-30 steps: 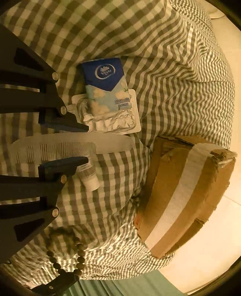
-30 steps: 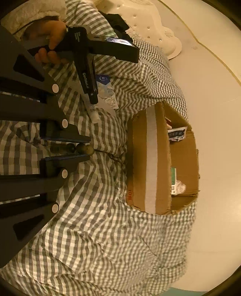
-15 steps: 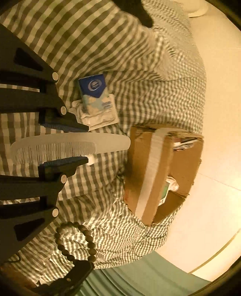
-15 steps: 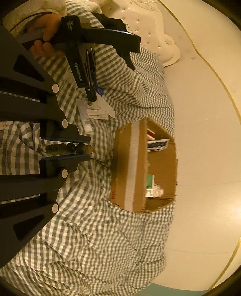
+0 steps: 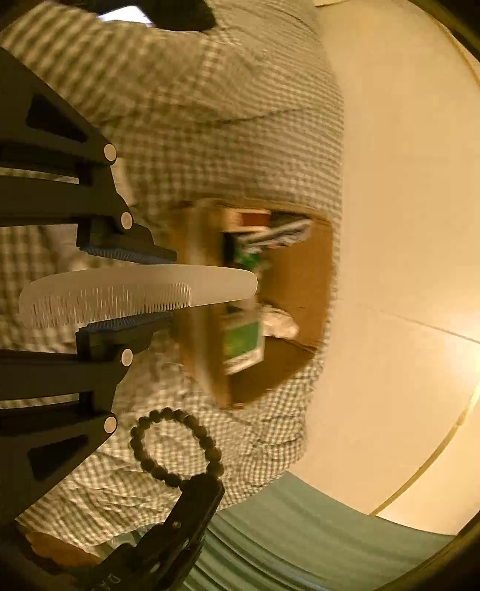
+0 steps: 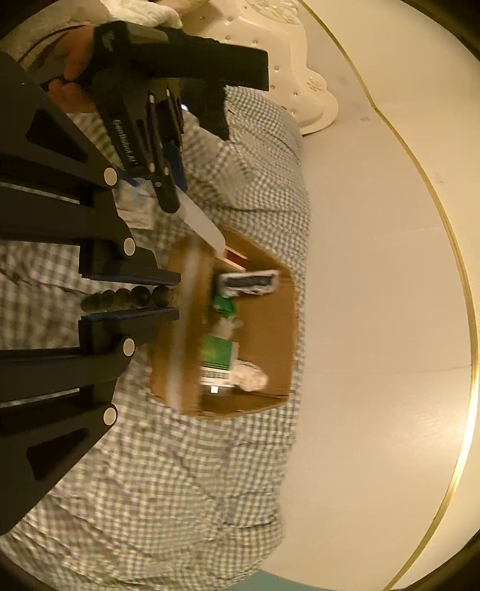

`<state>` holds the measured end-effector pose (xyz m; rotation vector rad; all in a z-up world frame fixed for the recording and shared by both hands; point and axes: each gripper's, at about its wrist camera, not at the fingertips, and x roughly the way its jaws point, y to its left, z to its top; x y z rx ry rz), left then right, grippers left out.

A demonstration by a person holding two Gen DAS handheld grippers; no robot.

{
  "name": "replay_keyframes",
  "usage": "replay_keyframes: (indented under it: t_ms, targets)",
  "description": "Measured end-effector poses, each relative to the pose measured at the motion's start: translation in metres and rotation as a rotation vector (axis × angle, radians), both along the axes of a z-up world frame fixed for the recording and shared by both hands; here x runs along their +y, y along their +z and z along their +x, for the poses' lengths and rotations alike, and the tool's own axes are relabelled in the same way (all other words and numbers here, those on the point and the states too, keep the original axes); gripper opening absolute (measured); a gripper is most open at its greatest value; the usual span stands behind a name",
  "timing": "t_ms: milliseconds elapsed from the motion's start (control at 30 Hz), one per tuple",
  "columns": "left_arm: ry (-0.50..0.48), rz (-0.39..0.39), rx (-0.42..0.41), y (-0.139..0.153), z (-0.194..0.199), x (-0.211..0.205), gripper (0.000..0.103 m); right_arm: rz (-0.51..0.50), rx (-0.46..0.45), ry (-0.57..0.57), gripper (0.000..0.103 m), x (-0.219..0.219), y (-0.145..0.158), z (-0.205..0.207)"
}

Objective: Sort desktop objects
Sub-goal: 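Carry the comb and bracelet into the cardboard box and release both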

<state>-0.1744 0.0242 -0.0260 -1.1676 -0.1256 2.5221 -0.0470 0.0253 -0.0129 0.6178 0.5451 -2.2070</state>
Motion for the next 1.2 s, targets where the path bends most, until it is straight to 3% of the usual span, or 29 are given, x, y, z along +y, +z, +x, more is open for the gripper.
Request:
replay_keyframes:
  t_ms: [233, 467, 633, 767, 800, 833, 867, 900, 933, 1133, 1200]
  targets:
    - [0.021, -0.003, 0.036, 0.005, -0.077, 0.021, 0.027, -0.019, 0.031, 0.017, 0.011, -0.049, 0.017, -0.062]
    - [0.044, -0.056, 0.01, -0.029, -0.151, 0.037, 0.027, -0.032, -0.026, 0.018, 0.011, -0.096, -0.008, -0.135]
    - [0.049, -0.088, 0.004, -0.056, -0.165, 0.041, 0.027, -0.013, -0.059, -0.023, 0.012, -0.117, -0.038, -0.175]
    - [0.041, -0.118, -0.003, -0.063, -0.158, 0.044, 0.029, -0.037, -0.059, -0.039, 0.012, -0.112, -0.044, -0.182]
    - [0.042, -0.133, 0.0, -0.061, -0.154, 0.045, 0.031, -0.05, -0.06, -0.045, 0.018, -0.109, -0.041, -0.182]
    - [0.038, -0.142, -0.001, -0.058, -0.154, 0.044, 0.043, -0.073, -0.068, -0.052, 0.025, -0.104, -0.036, -0.18]
    - [0.036, -0.148, -0.006, -0.054, -0.151, 0.046, 0.068, -0.089, -0.074, -0.06, 0.041, -0.1, -0.029, -0.181]
    - [0.047, -0.148, -0.001, -0.046, -0.145, 0.047, 0.077, -0.109, -0.075, -0.071, 0.049, -0.094, -0.021, -0.179]
    - [0.059, -0.136, 0.014, -0.04, -0.14, 0.046, 0.082, -0.13, -0.067, -0.081, 0.049, -0.088, -0.012, -0.174]
    - [0.082, -0.047, 0.031, 0.018, -0.086, 0.033, 0.086, -0.129, 0.047, -0.105, 0.049, -0.051, 0.041, -0.11]
    - [0.093, -0.035, 0.049, 0.037, -0.062, 0.026, 0.094, -0.15, 0.076, -0.104, 0.049, -0.032, 0.063, -0.081]
